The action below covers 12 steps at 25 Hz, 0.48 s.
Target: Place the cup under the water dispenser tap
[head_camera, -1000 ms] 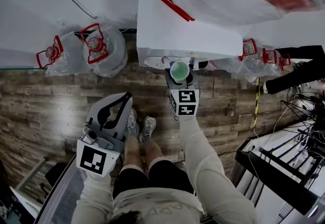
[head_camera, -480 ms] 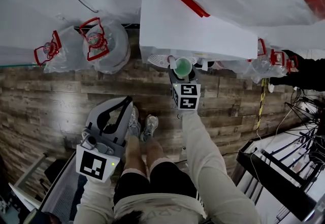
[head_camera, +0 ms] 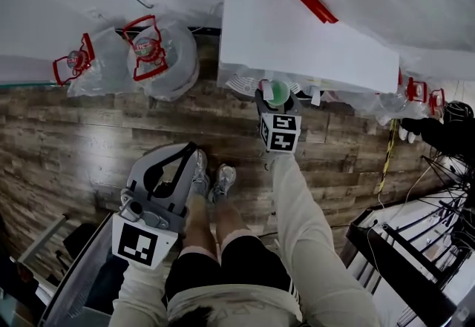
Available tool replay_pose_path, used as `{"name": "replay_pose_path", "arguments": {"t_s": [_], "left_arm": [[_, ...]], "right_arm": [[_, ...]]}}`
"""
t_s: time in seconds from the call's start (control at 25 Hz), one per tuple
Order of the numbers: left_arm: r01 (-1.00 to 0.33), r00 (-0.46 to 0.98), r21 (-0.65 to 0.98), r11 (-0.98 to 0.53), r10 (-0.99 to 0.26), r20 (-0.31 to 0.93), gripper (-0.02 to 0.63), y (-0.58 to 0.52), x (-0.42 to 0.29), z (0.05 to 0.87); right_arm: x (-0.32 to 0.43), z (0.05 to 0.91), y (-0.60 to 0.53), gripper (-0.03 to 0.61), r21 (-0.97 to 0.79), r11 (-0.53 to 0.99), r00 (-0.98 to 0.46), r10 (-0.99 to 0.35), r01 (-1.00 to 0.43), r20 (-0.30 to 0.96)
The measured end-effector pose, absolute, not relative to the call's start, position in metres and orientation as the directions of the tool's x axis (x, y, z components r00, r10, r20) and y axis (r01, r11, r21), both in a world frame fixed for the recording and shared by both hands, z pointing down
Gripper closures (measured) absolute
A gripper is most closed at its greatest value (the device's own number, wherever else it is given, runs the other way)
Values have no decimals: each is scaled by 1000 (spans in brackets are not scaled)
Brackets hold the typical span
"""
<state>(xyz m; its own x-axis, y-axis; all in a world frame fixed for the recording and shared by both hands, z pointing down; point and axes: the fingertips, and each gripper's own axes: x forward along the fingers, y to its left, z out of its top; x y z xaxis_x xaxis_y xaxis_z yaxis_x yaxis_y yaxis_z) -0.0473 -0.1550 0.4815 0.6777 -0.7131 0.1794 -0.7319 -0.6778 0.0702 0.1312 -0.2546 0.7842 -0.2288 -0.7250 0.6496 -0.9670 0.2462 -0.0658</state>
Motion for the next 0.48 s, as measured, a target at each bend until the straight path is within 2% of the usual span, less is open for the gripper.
{"name": "replay_pose_path", "arguments": {"t_s": [0.48], "left_arm": [[-752, 654, 61, -657, -731, 194, 609, -155, -64, 486]], "right_arm": [[124, 800, -264, 275, -58, 246, -220, -709, -968, 671]]}}
